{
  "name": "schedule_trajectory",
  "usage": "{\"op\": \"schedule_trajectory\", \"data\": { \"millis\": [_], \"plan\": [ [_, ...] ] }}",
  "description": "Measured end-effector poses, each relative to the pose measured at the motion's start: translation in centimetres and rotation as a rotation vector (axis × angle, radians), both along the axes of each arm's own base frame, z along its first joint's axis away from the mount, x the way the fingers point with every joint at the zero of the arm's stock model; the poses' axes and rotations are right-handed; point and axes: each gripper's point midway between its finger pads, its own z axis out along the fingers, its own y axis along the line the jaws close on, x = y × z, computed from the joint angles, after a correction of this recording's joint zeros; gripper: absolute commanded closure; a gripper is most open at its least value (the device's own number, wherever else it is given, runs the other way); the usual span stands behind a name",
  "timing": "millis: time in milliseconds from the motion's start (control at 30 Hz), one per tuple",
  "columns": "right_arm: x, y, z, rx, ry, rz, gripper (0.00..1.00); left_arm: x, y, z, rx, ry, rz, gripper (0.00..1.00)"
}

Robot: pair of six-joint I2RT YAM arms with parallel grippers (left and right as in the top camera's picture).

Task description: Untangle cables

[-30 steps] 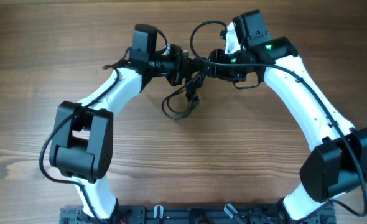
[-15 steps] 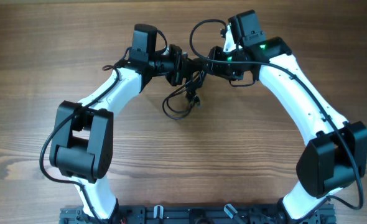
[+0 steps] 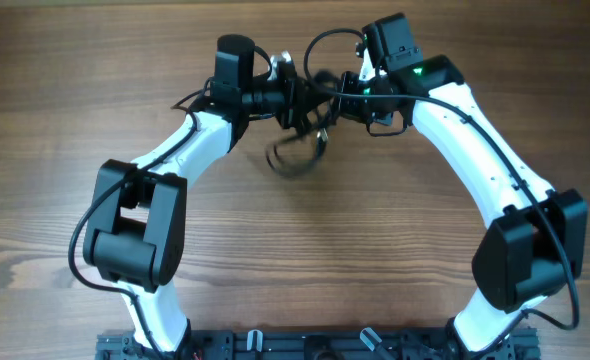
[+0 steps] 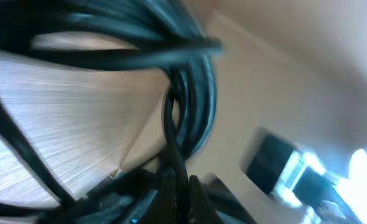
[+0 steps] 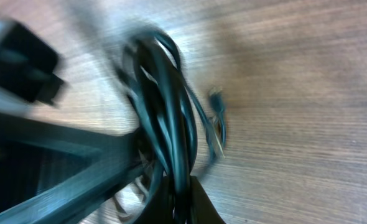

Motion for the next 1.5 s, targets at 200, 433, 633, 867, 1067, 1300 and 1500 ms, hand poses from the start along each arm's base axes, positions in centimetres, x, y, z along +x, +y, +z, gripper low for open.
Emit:
{"op": "schedule_trajectory", "data": {
  "millis": [200,433,633,867,1067,1300,1500],
  "plan": [
    [0.3,-2.9,-1.4,-0.041,0.040,-0.026,0.96,-1.5,0.8,3.6,-0.109,-0.296,-0.204,0.96],
    [0.0,-4.5,-2.2,-0.044,0.089,-0.048,0.96,-2.8,4.5,4.9,-0.180,-0.523,-0.343,0.96],
    [-1.4,-4.7,-2.7,-0.062,0.138,-0.011,0.96,-2.6,6.7,3.0,-0.162,-0.450,-0.301,0.96],
    [-2.3,-4.5,-3.8,-0.085,0.155,0.077,0.96,-4.3,11.0,-10.4,0.433,0.035,-0.064,0.96],
    [-2.5,-4.6,-4.1,-0.135,0.089,0.274,0.96,-4.3,11.5,-12.4,0.660,-0.079,-0.104,0.96],
    [-2.2,-6.3,-1.3,0.135,0.081,0.265,0.67,-1.3,8.1,-7.2,0.427,-0.488,-0.174,0.96],
    [-4.9,-2.5,5.0,0.156,-0.083,0.428,0.52,-1.2,6.7,-0.8,0.208,-0.737,-0.217,0.96]
  ]
}}
